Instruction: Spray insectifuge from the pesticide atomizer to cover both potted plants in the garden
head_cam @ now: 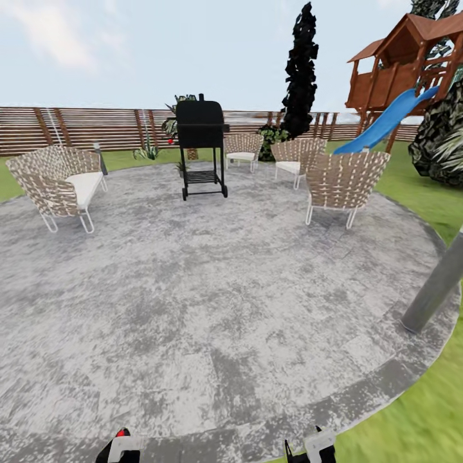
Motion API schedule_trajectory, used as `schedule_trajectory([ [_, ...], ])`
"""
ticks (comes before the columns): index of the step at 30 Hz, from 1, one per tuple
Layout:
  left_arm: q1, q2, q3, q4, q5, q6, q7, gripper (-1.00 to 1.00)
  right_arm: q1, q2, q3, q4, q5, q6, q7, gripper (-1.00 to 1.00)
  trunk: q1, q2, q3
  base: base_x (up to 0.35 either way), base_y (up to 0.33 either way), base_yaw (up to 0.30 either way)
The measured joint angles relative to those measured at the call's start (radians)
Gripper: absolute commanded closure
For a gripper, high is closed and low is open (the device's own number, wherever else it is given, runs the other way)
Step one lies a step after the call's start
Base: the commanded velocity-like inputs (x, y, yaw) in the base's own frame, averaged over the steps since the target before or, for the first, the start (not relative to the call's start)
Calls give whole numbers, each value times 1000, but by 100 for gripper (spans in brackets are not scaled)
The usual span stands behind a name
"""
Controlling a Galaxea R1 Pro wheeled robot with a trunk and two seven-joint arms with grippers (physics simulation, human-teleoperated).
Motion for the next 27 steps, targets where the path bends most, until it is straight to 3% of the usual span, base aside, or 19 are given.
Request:
schedule_trajectory([
  [13,0,1,0,0,0,0,0,100,0,1,0,0,0,0,0,-100,0,0,0,339,0,15],
  [27,0,2,1,0,2,0,0,100,0,1,0,0,0,0,0,-100,0,0,0,339,0,259],
])
